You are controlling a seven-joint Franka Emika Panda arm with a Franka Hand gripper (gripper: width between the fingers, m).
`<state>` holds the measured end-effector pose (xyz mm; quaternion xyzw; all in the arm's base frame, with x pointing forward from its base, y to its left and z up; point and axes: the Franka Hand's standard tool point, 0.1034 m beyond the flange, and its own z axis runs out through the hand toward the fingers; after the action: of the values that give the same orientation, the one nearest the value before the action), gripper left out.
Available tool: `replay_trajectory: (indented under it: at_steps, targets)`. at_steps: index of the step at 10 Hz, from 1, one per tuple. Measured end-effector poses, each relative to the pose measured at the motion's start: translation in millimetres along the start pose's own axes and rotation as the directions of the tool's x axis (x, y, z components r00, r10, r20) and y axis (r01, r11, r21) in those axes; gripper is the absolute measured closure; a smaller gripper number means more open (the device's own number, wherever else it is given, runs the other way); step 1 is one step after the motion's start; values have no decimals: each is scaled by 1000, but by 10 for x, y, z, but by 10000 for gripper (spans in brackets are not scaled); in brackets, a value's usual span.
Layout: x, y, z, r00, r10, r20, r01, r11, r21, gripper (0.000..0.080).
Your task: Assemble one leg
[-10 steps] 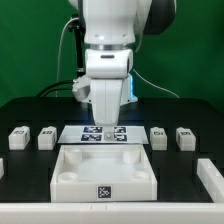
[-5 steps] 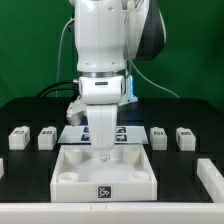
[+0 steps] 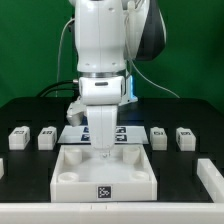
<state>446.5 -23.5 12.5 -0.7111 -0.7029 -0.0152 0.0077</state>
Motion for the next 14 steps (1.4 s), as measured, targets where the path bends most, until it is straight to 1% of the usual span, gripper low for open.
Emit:
replay_trajectory:
  at_steps: [1,2,3,9,10,11,12,13,14]
  targets:
    - [0,-1,1,1000,0,0,0,1000,0,689]
    - [-2,-2,2,1000,1,0,-1,1000,1,689]
    - [-5,-2,2,1000,2,0,-2,1000,1,742]
    - [5,0,2,1000,6,0,-6,1000,1,742]
    - [119,61,-8,999,34,-3,-34,999,-1,742]
    - [301,192,-25,999,39,-7,-39,999,-9,742]
    - [439,326,-30,999,48,-11,-48,999,-11,742]
    - [594,390,-10,998,60,-14,-60,998,-5,741]
    - [746,397,12,999,49,-19,-48,999,2,741]
